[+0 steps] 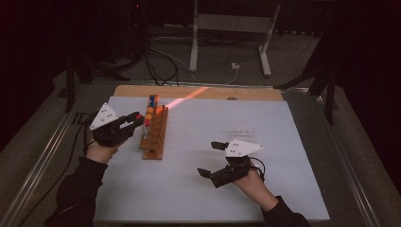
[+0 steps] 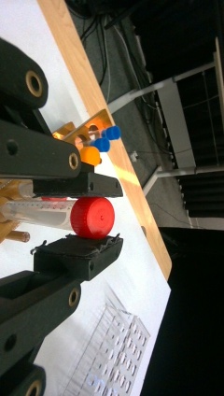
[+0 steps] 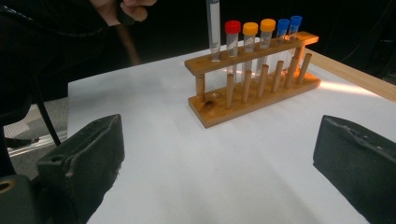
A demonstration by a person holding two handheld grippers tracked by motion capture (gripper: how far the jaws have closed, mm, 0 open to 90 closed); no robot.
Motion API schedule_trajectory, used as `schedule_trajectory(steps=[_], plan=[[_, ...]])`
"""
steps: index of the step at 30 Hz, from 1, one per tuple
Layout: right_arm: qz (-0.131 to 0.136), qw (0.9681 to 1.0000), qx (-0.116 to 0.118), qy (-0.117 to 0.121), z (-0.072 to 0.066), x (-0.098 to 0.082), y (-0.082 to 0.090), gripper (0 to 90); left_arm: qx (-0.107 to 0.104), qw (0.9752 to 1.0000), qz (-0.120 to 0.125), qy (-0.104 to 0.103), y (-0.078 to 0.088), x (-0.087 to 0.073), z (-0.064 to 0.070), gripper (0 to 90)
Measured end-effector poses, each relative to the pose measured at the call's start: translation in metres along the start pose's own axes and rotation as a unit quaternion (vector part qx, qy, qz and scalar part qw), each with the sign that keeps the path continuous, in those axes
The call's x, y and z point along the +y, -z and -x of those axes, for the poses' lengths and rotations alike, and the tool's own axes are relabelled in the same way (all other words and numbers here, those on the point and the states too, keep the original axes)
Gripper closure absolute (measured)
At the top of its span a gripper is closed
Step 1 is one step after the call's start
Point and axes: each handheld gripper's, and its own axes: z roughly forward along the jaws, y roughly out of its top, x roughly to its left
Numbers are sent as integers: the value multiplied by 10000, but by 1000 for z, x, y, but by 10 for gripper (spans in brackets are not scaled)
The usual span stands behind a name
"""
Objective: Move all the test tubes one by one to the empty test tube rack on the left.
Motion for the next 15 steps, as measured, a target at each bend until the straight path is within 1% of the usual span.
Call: schedule_trajectory(steps=[2, 3, 5, 8, 12, 15], plan=[[-8, 10000, -4, 4, 0, 0, 0, 18, -31, 10000, -42, 51, -2, -3, -1, 717], [-4, 10000, 3, 2, 0, 0, 0, 18, 0, 10000, -79, 31, -4, -5, -1, 717], [-6, 10000, -5, 12, 0, 0, 0, 18, -24, 9999, -106, 56, -6, -10, -1, 716], [-1, 10000, 29, -13, 0, 0, 0, 18, -4, 9998, -211, 54, -11, -15, -1, 717], [2, 10000, 26, -12, 0, 1, 1, 18, -22, 9995, -302, 102, -14, -21, -2, 717], [12, 10000, 34, -16, 0, 1, 1, 18, -48, 9992, -393, 90, -18, -25, -1, 716]])
